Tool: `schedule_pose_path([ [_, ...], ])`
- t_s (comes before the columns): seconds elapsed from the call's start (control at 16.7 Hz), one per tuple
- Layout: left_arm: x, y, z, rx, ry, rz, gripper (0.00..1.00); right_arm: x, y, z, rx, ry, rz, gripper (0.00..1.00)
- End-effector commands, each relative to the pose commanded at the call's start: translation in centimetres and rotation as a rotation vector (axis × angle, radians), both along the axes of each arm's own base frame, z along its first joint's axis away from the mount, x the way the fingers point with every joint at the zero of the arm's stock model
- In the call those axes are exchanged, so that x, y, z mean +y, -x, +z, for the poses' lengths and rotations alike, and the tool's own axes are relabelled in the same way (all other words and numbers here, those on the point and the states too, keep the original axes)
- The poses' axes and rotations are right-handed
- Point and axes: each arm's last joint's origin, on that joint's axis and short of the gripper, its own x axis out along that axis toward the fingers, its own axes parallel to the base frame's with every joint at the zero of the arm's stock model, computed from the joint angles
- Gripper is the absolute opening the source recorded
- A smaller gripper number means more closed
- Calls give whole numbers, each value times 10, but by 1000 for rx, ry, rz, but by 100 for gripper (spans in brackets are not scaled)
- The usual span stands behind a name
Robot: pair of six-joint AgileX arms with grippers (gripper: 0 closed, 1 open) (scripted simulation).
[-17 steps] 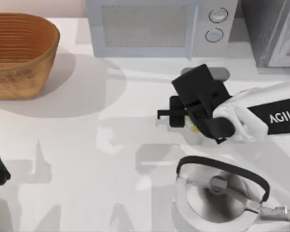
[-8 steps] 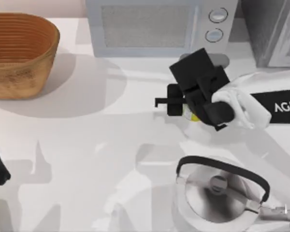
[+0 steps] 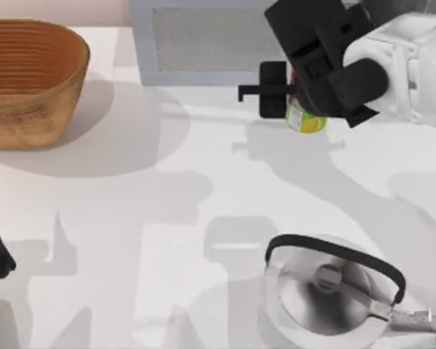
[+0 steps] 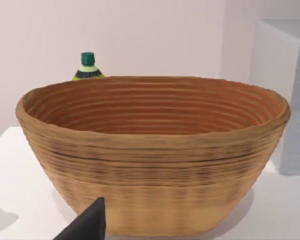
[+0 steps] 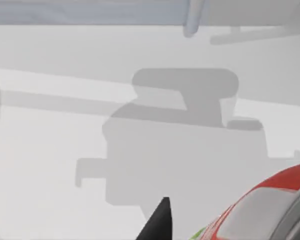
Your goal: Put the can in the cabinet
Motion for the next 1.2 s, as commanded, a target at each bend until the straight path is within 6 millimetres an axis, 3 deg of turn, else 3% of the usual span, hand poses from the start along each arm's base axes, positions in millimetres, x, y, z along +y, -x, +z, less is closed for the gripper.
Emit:
schedule_pose_path([
  [0.12,0,0,0,0,0,0,100,-2,2,11,-6,-5,1,0],
  [0.42,0,0,0,0,0,0,100,-1,2,10,-4,-5,2,0],
  [0.6,0,0,0,0,0,0,100,-14,6,22,-40,-40,10,0],
  [0.78,0,0,0,0,0,0,100,-47,21,50,-129,-109,25,0],
  [0.9,0,0,0,0,0,0,100,-78,43,72,-223,-161,37,0],
  [1.08,0,0,0,0,0,0,100,-132,93,90,-393,-211,53,0],
  [1.2,0,0,0,0,0,0,100,-164,132,81,-503,-212,58,0],
])
